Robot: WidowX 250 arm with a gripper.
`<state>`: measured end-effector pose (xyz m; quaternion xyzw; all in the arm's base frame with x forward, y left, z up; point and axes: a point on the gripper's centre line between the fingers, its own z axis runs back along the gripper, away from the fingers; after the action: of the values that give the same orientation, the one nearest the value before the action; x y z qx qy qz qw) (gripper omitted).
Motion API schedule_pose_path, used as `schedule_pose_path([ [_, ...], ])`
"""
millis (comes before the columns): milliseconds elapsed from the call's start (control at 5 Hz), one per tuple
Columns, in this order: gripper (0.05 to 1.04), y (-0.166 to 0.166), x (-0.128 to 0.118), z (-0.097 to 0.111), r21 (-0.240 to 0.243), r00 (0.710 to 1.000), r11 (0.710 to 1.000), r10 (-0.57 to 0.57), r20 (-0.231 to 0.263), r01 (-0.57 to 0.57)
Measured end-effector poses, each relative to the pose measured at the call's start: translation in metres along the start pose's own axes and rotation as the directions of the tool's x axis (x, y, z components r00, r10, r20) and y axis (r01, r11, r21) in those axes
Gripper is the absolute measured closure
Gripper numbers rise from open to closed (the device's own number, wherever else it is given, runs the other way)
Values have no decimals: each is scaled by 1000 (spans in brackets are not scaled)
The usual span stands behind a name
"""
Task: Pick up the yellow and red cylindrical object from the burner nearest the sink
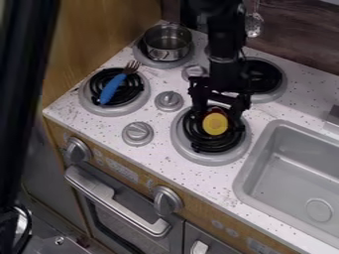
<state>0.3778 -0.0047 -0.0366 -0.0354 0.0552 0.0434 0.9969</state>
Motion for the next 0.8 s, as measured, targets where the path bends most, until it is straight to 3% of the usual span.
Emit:
schedule_pose_path([
  [200, 83, 3, 5, -12, 18, 999, 1000, 20, -45, -20],
  [400, 116, 4, 9, -14, 23, 999, 999, 32, -42, -31],
  [600, 232, 4, 9, -13, 39, 999, 999, 18, -46, -16],
  [800, 232, 6, 14, -7, 69, 999, 998, -13, -40, 15],
])
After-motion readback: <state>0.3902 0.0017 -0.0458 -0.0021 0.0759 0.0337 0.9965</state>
